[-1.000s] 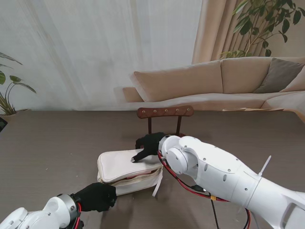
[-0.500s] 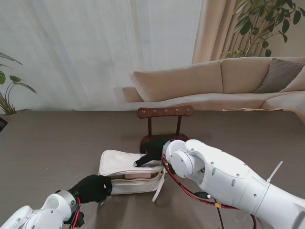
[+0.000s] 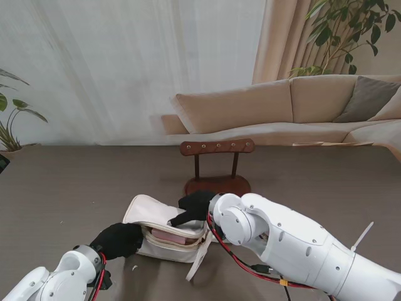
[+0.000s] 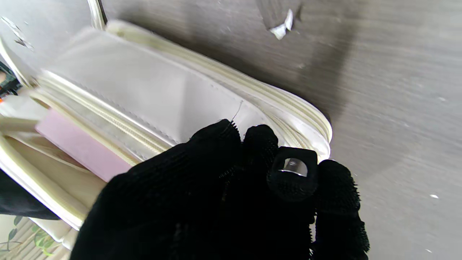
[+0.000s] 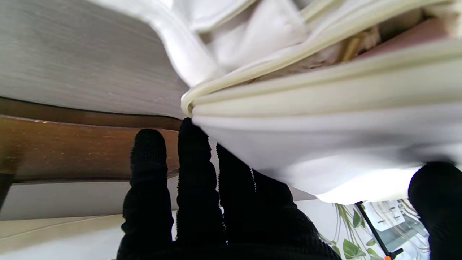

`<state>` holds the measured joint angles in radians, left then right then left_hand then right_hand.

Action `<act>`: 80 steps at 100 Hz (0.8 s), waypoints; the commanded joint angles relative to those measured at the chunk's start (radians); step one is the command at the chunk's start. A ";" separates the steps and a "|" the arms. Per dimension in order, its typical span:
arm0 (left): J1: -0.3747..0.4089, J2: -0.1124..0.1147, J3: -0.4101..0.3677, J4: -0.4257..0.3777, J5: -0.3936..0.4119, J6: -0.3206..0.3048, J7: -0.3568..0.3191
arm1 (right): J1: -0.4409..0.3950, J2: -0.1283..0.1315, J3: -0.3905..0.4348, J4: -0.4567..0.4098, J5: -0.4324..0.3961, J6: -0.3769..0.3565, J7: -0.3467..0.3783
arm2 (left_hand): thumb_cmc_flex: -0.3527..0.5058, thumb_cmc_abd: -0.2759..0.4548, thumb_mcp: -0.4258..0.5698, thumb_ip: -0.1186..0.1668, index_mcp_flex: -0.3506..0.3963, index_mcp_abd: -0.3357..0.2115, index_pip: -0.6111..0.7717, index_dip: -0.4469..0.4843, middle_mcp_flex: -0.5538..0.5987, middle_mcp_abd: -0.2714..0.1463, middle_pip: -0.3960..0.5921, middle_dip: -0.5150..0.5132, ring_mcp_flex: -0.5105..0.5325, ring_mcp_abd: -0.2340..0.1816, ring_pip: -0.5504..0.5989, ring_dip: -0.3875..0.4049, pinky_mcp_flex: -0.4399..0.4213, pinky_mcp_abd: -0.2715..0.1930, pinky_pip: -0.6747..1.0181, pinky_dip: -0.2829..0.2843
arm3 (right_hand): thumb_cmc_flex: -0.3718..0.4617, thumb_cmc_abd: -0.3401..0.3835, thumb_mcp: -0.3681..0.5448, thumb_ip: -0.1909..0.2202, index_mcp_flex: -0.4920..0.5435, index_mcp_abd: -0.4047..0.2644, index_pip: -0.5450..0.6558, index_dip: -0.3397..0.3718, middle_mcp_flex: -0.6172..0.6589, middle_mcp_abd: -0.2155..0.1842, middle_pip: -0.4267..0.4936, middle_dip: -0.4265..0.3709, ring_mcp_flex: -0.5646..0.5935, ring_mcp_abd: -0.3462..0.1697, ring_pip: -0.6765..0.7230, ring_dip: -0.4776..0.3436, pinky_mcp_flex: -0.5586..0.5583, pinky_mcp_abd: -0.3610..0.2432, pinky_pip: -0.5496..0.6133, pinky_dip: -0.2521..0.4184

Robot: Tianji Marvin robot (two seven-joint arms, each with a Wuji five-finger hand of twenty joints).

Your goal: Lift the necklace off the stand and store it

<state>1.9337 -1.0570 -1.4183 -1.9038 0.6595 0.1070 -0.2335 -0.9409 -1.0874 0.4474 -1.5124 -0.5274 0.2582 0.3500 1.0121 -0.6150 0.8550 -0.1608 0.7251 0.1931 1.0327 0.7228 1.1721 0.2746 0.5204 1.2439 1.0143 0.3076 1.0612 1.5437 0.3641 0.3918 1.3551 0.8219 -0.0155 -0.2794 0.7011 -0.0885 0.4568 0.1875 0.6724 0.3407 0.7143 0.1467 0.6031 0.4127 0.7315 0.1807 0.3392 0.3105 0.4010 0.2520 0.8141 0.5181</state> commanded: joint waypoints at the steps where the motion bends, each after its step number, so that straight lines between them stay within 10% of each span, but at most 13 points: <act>1: -0.009 -0.005 -0.017 0.001 0.000 0.010 -0.004 | -0.030 -0.008 -0.013 -0.041 0.005 -0.017 0.031 | 0.016 0.011 0.051 0.005 0.038 -0.031 0.085 0.025 0.026 0.011 -0.003 -0.006 0.038 -0.026 -0.002 0.016 0.010 -0.026 0.040 -0.004 | 0.027 -0.016 -0.051 0.016 0.054 -0.232 0.119 0.046 -0.010 -0.090 -0.042 -0.021 0.038 0.012 0.012 0.012 -0.151 -0.016 0.043 -0.012; 80: -0.236 0.004 0.055 0.118 -0.034 0.028 -0.060 | -0.186 0.037 0.111 -0.182 -0.159 -0.092 0.034 | 0.016 0.015 0.050 0.000 0.037 -0.034 0.081 0.026 0.025 0.007 -0.004 -0.007 0.038 -0.026 -0.010 0.011 0.011 -0.025 0.041 -0.012 | 0.074 -0.037 -0.049 0.032 0.045 -0.225 0.105 0.039 -0.010 -0.082 -0.040 -0.025 0.048 0.020 0.018 0.011 -0.145 -0.010 0.068 -0.035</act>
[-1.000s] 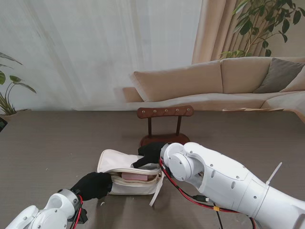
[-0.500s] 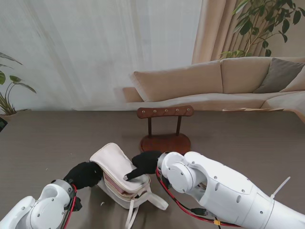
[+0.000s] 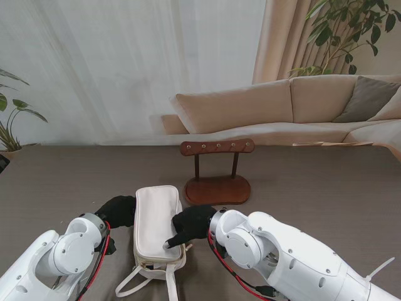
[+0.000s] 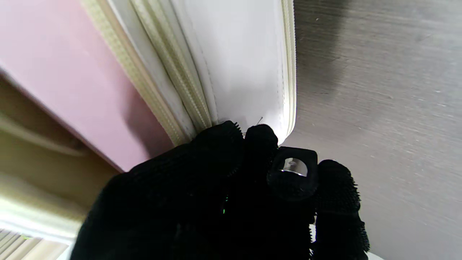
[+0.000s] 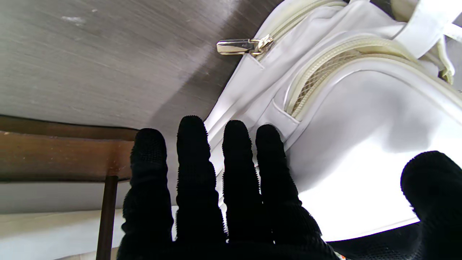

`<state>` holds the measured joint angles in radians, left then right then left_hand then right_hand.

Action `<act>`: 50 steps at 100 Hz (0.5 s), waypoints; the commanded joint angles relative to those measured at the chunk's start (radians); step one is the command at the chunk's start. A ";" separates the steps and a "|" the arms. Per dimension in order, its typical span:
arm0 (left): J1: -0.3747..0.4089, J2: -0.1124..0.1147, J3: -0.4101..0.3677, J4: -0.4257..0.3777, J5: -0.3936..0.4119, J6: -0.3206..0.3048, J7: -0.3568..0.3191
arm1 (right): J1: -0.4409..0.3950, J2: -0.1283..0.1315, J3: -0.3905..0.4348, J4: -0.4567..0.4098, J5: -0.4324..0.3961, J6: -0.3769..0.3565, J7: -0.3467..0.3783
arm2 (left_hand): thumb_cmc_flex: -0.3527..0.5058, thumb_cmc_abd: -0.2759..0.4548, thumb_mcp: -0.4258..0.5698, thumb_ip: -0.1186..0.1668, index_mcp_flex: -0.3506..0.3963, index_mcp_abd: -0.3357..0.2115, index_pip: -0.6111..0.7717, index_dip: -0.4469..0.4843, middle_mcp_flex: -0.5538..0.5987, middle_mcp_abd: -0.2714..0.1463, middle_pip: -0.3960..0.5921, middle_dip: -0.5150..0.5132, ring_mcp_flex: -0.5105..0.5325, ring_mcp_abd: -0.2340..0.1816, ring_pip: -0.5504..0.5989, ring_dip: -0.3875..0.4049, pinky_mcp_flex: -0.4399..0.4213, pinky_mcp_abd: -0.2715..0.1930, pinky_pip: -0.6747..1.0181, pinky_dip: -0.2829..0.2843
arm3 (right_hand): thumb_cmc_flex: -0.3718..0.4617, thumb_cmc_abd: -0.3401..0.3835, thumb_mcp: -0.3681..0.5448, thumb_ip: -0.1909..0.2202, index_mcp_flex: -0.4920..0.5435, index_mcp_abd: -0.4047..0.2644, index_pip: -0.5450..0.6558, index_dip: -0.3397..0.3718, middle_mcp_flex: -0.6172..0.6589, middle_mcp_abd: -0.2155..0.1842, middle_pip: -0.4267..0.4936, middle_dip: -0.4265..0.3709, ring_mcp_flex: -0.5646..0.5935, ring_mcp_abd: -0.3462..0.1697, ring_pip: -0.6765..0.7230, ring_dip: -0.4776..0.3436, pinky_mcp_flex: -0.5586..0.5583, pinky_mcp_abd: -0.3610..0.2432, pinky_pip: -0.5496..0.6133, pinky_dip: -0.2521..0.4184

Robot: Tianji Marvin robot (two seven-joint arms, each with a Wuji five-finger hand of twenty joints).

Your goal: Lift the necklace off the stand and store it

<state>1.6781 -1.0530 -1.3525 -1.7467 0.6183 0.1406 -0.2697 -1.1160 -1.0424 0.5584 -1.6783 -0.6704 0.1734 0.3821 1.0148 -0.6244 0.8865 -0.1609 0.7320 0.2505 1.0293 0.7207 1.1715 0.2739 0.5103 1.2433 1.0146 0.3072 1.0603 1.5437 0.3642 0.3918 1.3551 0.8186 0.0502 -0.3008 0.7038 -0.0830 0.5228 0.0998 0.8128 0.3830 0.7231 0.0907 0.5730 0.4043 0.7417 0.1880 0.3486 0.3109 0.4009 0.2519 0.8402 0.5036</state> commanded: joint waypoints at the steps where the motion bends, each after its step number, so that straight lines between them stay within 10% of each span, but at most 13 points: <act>1: 0.022 0.000 -0.014 -0.042 0.009 -0.004 -0.027 | -0.011 -0.009 0.002 -0.017 -0.020 -0.007 0.000 | 0.013 0.024 0.018 0.001 0.030 -0.092 0.084 0.029 0.025 0.008 0.005 -0.006 0.037 -0.026 -0.009 0.011 0.011 -0.025 0.041 -0.009 | 0.008 -0.015 -0.052 0.026 -0.022 -0.137 -0.036 -0.004 -0.020 -0.027 -0.010 -0.016 0.038 0.013 0.009 0.011 -0.145 -0.010 0.042 -0.021; 50: 0.133 0.023 -0.149 -0.149 0.076 -0.009 -0.163 | -0.002 -0.050 0.012 -0.042 -0.262 0.036 -0.190 | 0.014 0.029 0.010 0.000 0.027 -0.096 0.084 0.030 0.020 0.005 0.003 -0.008 0.033 -0.029 -0.009 0.012 0.008 -0.029 0.041 -0.014 | 0.039 -0.028 -0.051 0.033 -0.146 -0.165 -0.106 -0.051 -0.195 -0.021 -0.064 -0.054 -0.094 0.007 -0.065 -0.024 -0.173 -0.001 0.029 -0.043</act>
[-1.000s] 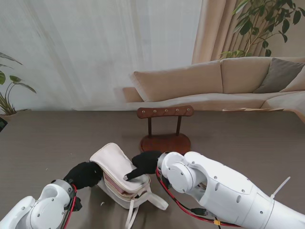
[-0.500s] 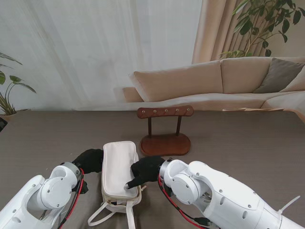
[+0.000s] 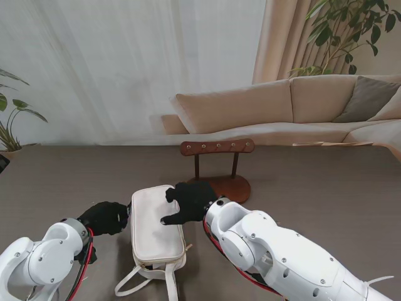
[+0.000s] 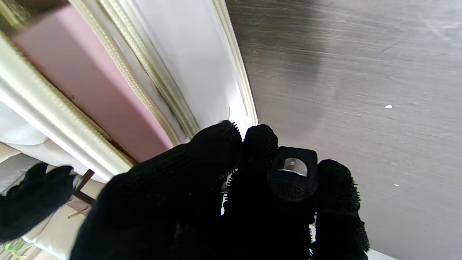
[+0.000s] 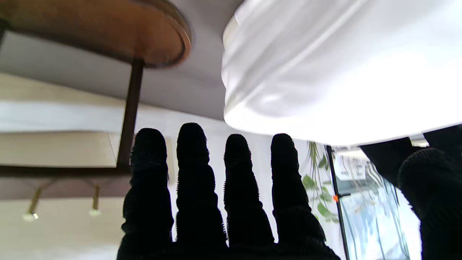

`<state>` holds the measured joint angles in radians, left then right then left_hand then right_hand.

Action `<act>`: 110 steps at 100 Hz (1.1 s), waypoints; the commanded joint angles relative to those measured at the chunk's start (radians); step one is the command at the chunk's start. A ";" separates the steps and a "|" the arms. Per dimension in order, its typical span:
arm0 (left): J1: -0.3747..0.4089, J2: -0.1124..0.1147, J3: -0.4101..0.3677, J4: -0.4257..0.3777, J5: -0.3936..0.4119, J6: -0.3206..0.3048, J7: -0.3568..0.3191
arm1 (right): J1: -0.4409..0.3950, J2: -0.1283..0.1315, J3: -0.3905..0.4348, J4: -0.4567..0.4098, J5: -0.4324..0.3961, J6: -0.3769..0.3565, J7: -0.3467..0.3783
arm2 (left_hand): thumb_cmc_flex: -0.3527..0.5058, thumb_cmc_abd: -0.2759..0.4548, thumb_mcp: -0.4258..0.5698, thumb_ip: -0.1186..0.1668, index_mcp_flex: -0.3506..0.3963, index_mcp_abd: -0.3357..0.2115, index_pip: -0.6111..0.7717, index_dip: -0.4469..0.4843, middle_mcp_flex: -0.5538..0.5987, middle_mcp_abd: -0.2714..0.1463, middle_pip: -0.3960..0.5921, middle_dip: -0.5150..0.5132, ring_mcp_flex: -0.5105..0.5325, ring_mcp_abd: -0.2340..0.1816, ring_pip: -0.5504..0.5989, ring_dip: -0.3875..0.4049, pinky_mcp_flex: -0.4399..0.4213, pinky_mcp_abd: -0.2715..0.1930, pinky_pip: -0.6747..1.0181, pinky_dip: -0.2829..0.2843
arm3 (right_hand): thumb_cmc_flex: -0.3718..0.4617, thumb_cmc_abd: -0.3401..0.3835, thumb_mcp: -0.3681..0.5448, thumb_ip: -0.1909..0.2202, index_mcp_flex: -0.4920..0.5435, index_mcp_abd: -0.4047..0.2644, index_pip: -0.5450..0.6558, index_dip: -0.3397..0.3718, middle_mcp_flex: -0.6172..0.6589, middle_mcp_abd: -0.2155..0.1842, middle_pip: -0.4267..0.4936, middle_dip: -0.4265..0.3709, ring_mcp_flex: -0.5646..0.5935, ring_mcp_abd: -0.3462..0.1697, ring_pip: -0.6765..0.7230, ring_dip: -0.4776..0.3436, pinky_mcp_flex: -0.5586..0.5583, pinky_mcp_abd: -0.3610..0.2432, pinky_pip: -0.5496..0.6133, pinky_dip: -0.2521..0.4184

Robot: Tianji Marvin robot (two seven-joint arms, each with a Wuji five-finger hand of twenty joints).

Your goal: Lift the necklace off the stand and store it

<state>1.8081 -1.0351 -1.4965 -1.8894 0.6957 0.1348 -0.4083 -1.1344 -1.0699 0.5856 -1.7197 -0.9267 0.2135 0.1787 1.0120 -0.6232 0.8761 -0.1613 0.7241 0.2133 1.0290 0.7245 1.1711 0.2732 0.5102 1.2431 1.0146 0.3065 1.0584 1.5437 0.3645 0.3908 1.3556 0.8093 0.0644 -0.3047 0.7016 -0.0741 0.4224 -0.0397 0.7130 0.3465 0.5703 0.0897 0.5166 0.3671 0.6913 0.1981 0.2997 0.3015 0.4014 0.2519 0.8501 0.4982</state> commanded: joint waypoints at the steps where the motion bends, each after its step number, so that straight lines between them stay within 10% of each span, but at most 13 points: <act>1: 0.003 0.005 -0.006 -0.006 -0.001 -0.003 -0.026 | 0.019 -0.024 -0.019 0.002 -0.006 -0.006 0.006 | 0.017 0.028 0.021 0.000 0.035 -0.059 0.084 0.026 0.021 0.005 0.003 -0.008 0.033 -0.029 -0.007 0.012 0.008 -0.028 0.040 -0.005 | 0.024 -0.027 -0.049 0.024 -0.047 -0.029 -0.006 -0.015 -0.047 -0.021 -0.008 -0.017 -0.048 -0.004 -0.018 -0.016 -0.174 -0.001 0.018 -0.038; 44: -0.018 0.016 -0.027 -0.010 0.009 -0.008 -0.091 | 0.160 -0.059 -0.195 0.147 0.094 -0.112 -0.015 | 0.015 0.031 0.016 -0.001 0.031 -0.065 0.088 0.026 0.018 -0.001 0.003 -0.008 0.029 -0.036 -0.009 0.012 0.008 -0.034 0.041 -0.008 | 0.013 -0.069 -0.026 0.021 -0.135 -0.139 -0.066 -0.062 -0.126 -0.078 -0.044 -0.082 -0.139 -0.030 -0.098 -0.080 -0.235 -0.020 -0.075 -0.082; 110: 0.019 0.018 -0.097 -0.067 0.009 0.043 -0.130 | 0.170 -0.048 -0.218 0.197 0.133 -0.102 0.034 | 0.019 0.032 0.015 0.000 0.030 -0.064 0.091 0.021 0.017 0.001 0.005 -0.010 0.026 -0.036 -0.007 0.015 0.005 -0.034 0.041 -0.012 | 0.018 -0.060 -0.025 0.019 -0.132 -0.147 -0.073 -0.076 -0.110 -0.077 -0.044 -0.092 -0.121 -0.017 -0.107 -0.089 -0.227 -0.018 -0.105 -0.074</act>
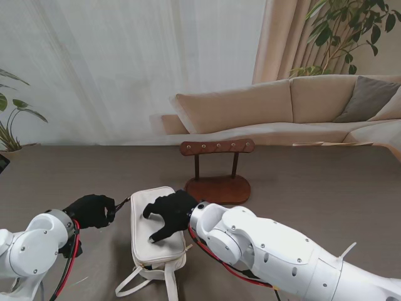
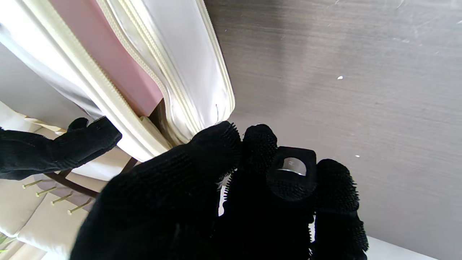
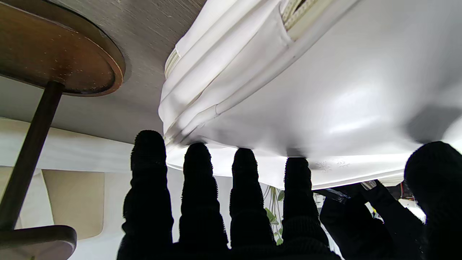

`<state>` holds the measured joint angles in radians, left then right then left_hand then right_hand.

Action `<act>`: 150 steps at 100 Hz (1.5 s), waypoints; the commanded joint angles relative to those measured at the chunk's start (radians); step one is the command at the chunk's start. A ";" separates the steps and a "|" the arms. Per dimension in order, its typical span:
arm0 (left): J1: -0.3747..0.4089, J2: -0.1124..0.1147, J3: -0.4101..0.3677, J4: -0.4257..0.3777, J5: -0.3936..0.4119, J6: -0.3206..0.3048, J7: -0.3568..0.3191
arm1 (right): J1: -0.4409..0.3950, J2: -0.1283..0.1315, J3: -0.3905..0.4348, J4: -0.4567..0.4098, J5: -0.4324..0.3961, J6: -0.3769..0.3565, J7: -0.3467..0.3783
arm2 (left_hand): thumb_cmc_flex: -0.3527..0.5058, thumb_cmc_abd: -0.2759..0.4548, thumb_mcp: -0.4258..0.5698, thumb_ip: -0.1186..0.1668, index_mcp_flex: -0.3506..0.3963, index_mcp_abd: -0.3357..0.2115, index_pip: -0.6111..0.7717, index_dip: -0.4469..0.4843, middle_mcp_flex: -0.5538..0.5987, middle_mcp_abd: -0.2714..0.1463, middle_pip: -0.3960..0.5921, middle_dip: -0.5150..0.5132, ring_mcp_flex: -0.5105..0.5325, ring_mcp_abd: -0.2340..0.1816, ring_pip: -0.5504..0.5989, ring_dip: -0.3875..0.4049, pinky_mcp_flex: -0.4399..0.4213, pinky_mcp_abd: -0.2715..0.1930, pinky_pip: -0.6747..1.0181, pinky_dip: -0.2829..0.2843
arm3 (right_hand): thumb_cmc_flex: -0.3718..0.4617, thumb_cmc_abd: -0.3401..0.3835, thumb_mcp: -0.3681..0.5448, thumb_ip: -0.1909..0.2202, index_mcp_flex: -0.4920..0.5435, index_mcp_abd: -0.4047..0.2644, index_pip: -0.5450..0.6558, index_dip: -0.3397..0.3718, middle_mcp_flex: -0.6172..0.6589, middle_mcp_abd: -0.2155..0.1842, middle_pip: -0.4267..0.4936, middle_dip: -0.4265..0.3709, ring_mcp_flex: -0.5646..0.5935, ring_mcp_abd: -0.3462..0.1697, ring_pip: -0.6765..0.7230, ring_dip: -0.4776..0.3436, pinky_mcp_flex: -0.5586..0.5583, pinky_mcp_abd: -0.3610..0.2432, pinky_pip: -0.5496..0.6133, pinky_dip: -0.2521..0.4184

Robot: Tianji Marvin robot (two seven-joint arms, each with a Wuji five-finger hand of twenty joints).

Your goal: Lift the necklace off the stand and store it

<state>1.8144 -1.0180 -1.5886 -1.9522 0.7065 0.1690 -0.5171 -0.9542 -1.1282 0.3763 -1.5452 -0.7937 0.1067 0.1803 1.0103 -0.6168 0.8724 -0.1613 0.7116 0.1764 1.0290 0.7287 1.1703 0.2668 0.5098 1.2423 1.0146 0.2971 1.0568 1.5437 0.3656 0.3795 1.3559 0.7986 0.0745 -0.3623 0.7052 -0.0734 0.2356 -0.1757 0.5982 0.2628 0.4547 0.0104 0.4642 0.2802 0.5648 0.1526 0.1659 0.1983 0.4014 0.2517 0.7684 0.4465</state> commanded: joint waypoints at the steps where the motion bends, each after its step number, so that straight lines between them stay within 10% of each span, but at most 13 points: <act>1: 0.014 0.001 -0.005 -0.004 -0.002 0.009 -0.021 | -0.010 0.011 -0.008 0.023 0.001 0.005 0.033 | 0.020 0.026 0.018 0.000 0.042 -0.027 0.091 0.017 0.017 0.008 0.005 -0.009 0.026 -0.027 -0.006 0.015 0.004 -0.022 0.041 -0.002 | 0.009 -0.002 -0.029 0.019 0.055 -0.011 0.042 0.008 0.006 0.002 0.008 -0.005 0.005 0.028 0.027 0.015 -0.227 -0.018 -0.024 -0.022; 82: 0.226 0.006 -0.156 -0.188 -0.045 -0.050 -0.106 | 0.024 0.011 -0.034 0.057 0.025 0.076 0.077 | 0.025 0.035 0.006 0.000 0.032 -0.032 0.097 0.016 0.011 0.007 0.005 -0.007 0.016 -0.032 -0.007 0.018 -0.008 -0.030 0.036 -0.004 | 0.009 0.006 -0.036 0.020 0.051 -0.011 0.040 0.005 0.000 0.006 0.007 -0.007 0.016 0.022 0.033 0.019 -0.224 -0.020 -0.036 -0.007; 150: 0.353 0.022 -0.092 -0.391 -0.058 -0.120 -0.195 | 0.076 -0.041 -0.126 0.124 0.091 0.146 0.058 | 0.021 0.039 -0.001 0.003 0.025 -0.035 0.102 0.017 0.009 -0.001 0.008 -0.007 0.014 -0.047 0.003 0.024 -0.002 -0.041 0.040 -0.002 | 0.011 0.012 -0.040 0.021 0.052 -0.010 0.039 0.005 -0.004 0.006 0.007 -0.007 0.015 0.022 0.032 0.020 -0.229 -0.022 -0.046 0.000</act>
<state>2.1570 -0.9967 -1.6976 -2.3132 0.6532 0.0573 -0.6777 -0.8514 -1.1735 0.2711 -1.4601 -0.7022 0.2473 0.2059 1.0126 -0.5984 0.8741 -0.1472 0.6808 0.2406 1.0243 0.7339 1.1686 0.2618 0.5098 1.2422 1.0138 0.2908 1.0561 1.5437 0.3695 0.3691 1.3560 0.7952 0.0516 -0.3676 0.6767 -0.0745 0.2253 -0.2386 0.5995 0.2557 0.4547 0.0088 0.4904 0.2903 0.5647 0.1173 0.1832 0.2114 0.4014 0.2502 0.7467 0.4463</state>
